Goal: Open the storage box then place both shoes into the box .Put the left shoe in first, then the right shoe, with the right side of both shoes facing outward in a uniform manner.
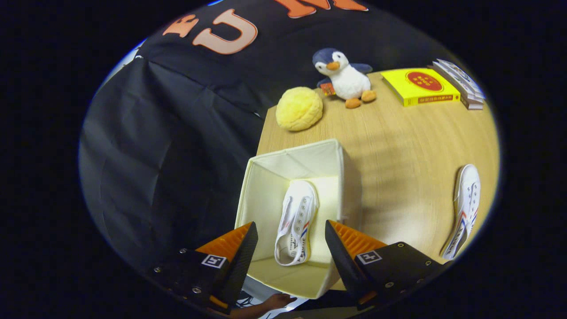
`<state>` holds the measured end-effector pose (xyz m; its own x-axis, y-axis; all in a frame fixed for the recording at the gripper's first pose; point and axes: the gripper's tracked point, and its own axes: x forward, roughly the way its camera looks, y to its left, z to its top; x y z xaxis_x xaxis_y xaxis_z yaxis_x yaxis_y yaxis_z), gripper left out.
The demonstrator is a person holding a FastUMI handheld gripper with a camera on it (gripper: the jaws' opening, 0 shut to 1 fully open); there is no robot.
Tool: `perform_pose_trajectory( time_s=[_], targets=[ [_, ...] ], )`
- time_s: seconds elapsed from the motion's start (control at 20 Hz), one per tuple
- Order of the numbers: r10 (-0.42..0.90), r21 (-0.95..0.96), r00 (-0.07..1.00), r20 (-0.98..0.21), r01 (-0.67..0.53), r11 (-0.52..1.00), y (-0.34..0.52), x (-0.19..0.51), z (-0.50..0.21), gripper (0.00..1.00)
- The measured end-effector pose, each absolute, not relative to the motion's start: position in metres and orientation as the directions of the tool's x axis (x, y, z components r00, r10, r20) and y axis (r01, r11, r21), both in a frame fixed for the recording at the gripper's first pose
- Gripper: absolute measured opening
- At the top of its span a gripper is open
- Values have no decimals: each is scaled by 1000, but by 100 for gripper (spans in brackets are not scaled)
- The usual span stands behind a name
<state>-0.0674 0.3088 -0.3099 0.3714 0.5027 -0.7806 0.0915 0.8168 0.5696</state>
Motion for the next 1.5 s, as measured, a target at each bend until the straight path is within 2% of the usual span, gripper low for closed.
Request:
perform_pose_trajectory(
  time_s=[0.1,0.25,0.6,0.75,1.2,1.5],
  targets=[
    [445,519,426,-788,70,852,266,-69,-309,97],
    [358,440,469,-807,73,895,205,-84,-322,98],
    [159,259,415,-896,197,946,79,-152,-384,98],
    [87,174,387,-918,197,965,40,-179,-407,98],
    [29,63,276,-961,118,991,10,-236,-453,93],
    [-12,-3,268,-963,35,999,3,-233,-468,89]
  ],
)
